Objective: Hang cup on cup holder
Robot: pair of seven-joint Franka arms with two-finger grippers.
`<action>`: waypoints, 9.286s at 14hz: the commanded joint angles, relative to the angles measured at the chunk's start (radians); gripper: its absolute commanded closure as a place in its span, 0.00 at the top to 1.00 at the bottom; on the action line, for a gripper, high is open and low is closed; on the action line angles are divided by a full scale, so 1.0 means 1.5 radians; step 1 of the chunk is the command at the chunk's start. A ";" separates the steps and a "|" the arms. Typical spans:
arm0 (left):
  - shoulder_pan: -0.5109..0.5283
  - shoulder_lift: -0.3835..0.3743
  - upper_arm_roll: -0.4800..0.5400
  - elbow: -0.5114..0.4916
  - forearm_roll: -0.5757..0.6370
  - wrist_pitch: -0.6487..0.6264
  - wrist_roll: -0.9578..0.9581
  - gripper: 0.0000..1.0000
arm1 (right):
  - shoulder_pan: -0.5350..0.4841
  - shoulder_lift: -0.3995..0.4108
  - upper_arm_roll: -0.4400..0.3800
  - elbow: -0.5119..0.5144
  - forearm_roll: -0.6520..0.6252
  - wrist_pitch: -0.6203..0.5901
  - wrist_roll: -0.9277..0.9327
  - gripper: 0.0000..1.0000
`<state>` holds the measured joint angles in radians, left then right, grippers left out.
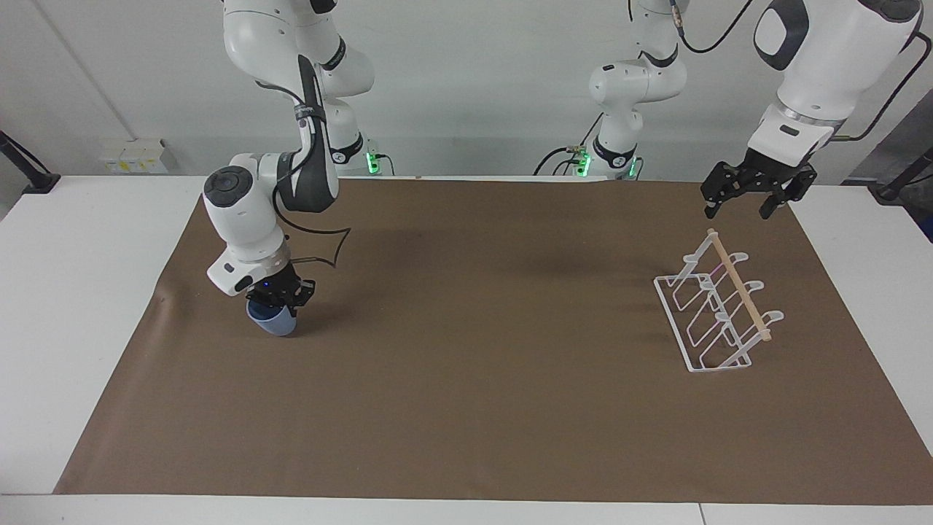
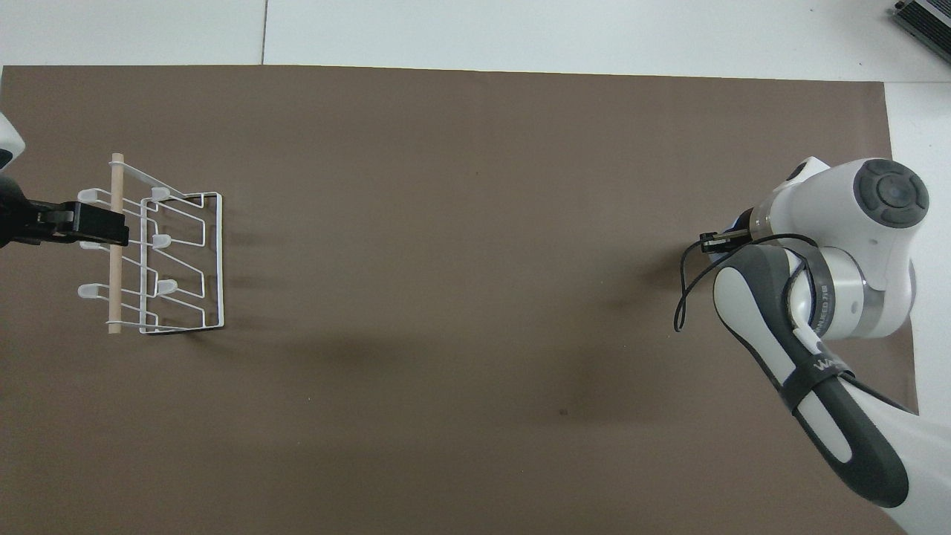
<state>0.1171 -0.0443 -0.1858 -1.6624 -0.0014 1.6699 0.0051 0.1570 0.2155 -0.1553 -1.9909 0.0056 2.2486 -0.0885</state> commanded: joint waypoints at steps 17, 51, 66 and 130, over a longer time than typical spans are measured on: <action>0.041 -0.047 -0.006 -0.024 -0.200 -0.069 -0.188 1.00 | -0.007 -0.056 0.002 0.191 0.002 -0.293 -0.021 0.00; -0.285 -0.081 -0.017 -0.287 -0.644 0.523 -1.048 1.00 | 0.030 -0.146 0.217 0.112 0.613 -0.031 0.119 0.00; -0.309 -0.038 -0.016 -0.240 -0.642 0.615 -0.954 1.00 | 0.105 -0.146 0.219 0.099 0.741 0.109 0.178 0.00; -0.019 0.074 -0.006 -0.181 0.558 0.562 -0.797 0.00 | -0.184 -0.126 0.212 0.258 -0.006 -0.422 0.132 1.00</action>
<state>0.0635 0.0627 -0.1891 -1.9003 0.7928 2.4611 -1.1774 -0.1000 0.0333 0.1524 -1.5843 0.0058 1.6201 0.0824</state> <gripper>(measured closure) 0.264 0.000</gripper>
